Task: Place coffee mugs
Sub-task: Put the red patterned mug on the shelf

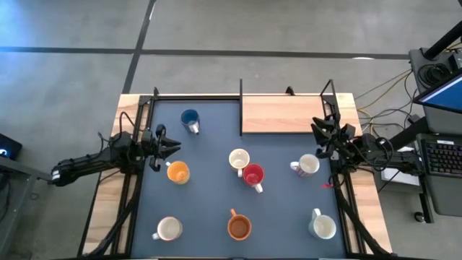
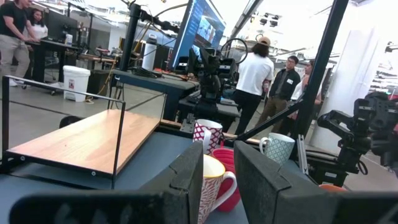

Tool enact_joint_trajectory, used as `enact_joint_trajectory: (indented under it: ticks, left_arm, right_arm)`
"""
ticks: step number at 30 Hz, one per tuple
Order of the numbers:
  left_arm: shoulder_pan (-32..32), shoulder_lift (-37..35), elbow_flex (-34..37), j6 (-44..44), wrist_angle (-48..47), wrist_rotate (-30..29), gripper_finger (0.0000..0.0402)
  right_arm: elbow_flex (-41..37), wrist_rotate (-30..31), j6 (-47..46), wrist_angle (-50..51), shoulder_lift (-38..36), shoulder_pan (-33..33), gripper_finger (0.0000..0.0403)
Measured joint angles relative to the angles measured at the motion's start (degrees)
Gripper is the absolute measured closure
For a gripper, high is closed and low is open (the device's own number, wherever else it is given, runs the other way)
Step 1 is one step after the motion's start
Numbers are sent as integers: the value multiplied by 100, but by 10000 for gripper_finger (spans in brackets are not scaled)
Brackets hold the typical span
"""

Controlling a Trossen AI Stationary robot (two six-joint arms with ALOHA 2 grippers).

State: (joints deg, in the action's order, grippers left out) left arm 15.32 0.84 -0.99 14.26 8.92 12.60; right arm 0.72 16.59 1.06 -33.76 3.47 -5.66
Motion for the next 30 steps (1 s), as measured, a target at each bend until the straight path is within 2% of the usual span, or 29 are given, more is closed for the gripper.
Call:
enact_joint_trajectory:
  ticks: [7, 10, 14, 22, 30]
  left_arm:
    - [-1, -2, 0, 0, -1, 0, 329]
    - [-1, -2, 0, -2, -1, 0, 329]
    - [-1, -1, 0, -1, -1, 0, 329]
    - [-1, -1, 0, -2, -1, 0, 329]
    - [-1, -2, 0, -2, -1, 0, 329]
  right_arm:
    - [-1, -3, -234, -141, 1, 1, 275]
    - [7, -5, -684, -127, 1, 0, 275]
    - [240, -7, -1307, 362, 30, -1, 275]
    - [1112, -1, -1872, 2030, 552, 1, 275]
    - [2235, 56, -2874, 4409, 1399, 1, 275]
